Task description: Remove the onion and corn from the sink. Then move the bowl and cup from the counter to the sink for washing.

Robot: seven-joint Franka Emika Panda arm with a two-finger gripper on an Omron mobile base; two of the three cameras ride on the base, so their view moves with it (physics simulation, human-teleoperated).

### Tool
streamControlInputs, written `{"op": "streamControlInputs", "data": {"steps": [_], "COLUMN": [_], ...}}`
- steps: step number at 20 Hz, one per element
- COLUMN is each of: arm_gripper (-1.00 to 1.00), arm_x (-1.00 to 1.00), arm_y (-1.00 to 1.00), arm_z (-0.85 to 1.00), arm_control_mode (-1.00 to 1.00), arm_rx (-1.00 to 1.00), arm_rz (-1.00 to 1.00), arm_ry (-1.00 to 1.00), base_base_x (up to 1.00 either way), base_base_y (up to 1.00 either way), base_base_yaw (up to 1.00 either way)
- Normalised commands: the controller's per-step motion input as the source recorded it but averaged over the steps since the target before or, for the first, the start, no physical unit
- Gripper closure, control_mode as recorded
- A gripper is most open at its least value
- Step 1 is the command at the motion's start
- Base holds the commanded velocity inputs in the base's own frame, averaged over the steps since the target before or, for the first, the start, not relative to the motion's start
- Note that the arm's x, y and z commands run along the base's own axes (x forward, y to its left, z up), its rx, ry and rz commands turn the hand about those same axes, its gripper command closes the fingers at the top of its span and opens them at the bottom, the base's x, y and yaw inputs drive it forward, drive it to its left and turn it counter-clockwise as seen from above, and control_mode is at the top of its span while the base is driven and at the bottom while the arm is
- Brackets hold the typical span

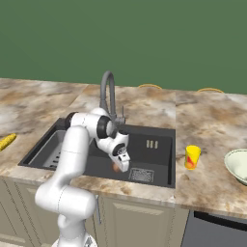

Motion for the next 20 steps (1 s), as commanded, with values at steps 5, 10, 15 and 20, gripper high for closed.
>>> {"op": "streamControlInputs", "data": {"steps": [5, 10, 15, 20], "arm_gripper": [-1.00, -1.00, -1.00, -1.00], "arm_x": [-0.16, -0.05, 0.00, -0.03], "arm_y": [0.10, 0.04, 0.00, 0.00], "arm_z": [-0.12, -0.19, -0.21, -0.22], "arm_control_mode": [-1.00, -1.00, -1.00, -1.00], "arm_rx": [0.00, 0.00, -0.02, -0.06], "arm_rz": [-0.04, -0.04, -0.01, 0.00], "arm_ry": [0.05, 0.01, 0.00, 0.00], "base_base_x": [0.00, 0.00, 0.00, 0.00], "base_base_y": [0.00, 0.00, 0.00, 0.00], "base_base_yaw": [0.00, 0.00, 0.00, 0.00]}}
